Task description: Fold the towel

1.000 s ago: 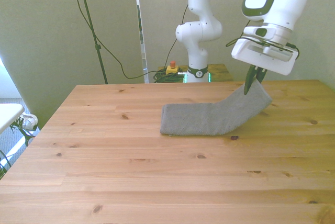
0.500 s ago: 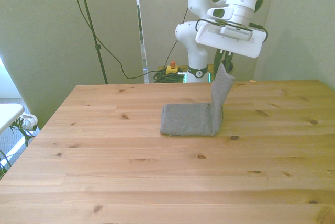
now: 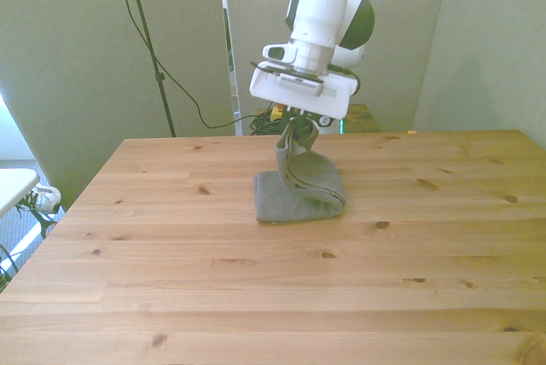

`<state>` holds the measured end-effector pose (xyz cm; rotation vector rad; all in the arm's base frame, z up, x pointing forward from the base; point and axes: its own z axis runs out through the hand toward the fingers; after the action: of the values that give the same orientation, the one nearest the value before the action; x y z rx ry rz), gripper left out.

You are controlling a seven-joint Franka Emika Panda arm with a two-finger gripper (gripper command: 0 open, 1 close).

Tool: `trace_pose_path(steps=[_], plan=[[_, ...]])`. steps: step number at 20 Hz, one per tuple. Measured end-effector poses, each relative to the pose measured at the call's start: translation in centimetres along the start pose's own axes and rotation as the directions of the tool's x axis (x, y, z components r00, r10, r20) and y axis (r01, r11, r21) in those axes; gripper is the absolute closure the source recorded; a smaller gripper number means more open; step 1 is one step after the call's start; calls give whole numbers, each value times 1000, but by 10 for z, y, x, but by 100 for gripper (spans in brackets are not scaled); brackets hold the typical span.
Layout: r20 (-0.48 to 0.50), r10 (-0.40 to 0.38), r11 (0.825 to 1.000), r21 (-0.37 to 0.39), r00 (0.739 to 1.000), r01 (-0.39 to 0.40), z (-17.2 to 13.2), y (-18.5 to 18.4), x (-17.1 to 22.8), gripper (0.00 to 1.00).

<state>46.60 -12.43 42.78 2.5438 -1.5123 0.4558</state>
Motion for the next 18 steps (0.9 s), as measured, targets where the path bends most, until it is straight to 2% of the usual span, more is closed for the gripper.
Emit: trace_pose_path(steps=[2,5,18], plan=[[2,15,1000,2,1000,-15,19,0,13,0],[3,4,1000,25,1000,-4,29,-8,26,0],[-1,-1,998,56,1000,1,19,-14,40,0]])
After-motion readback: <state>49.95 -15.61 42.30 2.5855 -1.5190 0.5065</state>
